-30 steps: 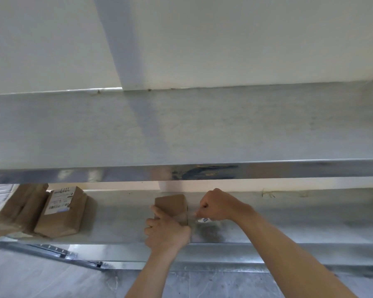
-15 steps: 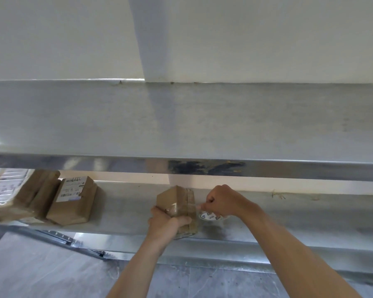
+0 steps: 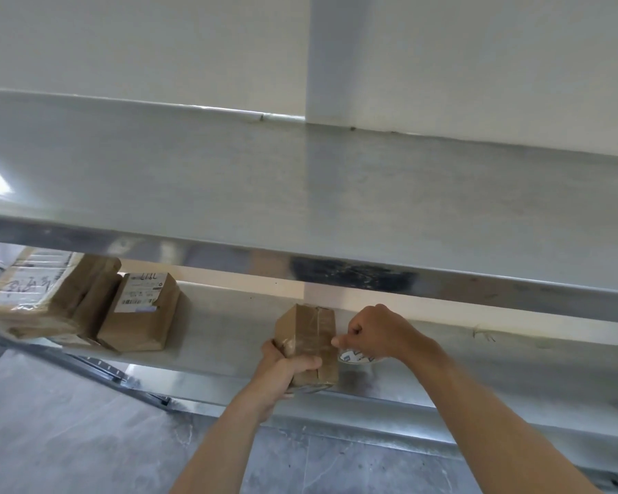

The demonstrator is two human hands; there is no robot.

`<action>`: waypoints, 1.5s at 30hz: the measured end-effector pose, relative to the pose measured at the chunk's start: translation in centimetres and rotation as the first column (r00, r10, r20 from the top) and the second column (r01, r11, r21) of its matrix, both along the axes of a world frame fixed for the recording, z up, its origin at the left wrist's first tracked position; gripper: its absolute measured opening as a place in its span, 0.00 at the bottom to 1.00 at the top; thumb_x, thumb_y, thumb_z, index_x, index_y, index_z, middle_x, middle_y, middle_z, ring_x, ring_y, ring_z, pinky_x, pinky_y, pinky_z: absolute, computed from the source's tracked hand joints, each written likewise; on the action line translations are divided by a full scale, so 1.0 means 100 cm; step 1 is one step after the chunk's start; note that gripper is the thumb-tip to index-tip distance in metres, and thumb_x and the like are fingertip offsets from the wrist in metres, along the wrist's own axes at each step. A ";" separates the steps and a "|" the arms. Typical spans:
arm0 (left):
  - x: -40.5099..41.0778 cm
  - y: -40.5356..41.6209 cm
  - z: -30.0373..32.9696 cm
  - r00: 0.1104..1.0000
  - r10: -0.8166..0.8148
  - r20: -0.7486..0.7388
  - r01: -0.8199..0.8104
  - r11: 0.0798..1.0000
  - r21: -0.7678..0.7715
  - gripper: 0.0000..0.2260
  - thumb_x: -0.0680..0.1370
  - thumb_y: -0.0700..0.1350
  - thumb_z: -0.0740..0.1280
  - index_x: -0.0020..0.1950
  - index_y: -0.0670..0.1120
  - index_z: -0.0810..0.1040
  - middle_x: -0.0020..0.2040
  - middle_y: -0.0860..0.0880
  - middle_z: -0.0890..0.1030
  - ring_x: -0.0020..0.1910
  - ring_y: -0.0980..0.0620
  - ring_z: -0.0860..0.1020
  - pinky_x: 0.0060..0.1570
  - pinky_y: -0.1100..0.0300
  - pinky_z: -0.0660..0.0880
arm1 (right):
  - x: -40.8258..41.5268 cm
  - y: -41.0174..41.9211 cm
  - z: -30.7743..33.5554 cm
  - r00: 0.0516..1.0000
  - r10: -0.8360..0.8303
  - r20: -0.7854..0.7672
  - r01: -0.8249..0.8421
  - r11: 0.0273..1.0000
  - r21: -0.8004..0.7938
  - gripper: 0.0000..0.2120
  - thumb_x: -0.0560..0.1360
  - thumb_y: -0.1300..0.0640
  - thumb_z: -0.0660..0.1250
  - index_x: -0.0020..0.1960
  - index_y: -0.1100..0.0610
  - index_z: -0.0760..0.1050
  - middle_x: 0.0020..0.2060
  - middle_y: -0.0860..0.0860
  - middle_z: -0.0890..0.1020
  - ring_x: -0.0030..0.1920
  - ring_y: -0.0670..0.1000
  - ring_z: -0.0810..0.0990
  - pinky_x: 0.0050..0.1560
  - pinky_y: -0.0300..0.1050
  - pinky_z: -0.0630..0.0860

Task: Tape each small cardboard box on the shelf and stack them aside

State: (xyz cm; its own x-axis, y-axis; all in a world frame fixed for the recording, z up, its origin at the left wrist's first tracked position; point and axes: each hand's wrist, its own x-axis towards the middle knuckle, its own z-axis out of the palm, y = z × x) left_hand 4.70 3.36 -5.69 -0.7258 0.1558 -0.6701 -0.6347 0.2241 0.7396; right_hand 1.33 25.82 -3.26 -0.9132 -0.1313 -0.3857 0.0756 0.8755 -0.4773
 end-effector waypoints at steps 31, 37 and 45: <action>-0.008 0.022 0.017 0.933 -0.319 -0.168 0.126 0.725 -0.677 0.61 0.64 0.62 0.72 0.79 0.52 0.28 0.68 0.39 0.62 0.62 0.33 0.73 0.61 0.43 0.75 | 0.000 -0.020 -0.005 0.999 0.036 -0.016 -0.039 0.974 -0.224 0.25 0.76 0.44 0.71 0.24 0.50 0.68 0.19 0.44 0.72 0.24 0.44 0.71 0.33 0.38 0.68; -0.009 -0.002 0.013 0.948 -0.223 -0.227 0.065 0.834 -0.549 0.58 0.69 0.50 0.75 0.80 0.54 0.31 0.73 0.40 0.61 0.66 0.35 0.72 0.65 0.47 0.72 | 0.001 -0.010 -0.011 1.000 0.003 0.013 0.000 0.978 -0.208 0.23 0.73 0.42 0.73 0.26 0.53 0.73 0.22 0.47 0.78 0.24 0.45 0.75 0.33 0.40 0.73; -0.002 0.002 -0.003 0.981 0.003 -0.194 -0.019 0.997 -0.080 0.57 0.68 0.39 0.76 0.80 0.59 0.36 0.72 0.48 0.72 0.66 0.46 0.75 0.57 0.54 0.77 | 0.014 0.015 -0.013 0.988 -0.037 0.151 0.076 0.962 -0.262 0.23 0.72 0.39 0.74 0.36 0.60 0.81 0.27 0.50 0.82 0.25 0.46 0.75 0.35 0.40 0.77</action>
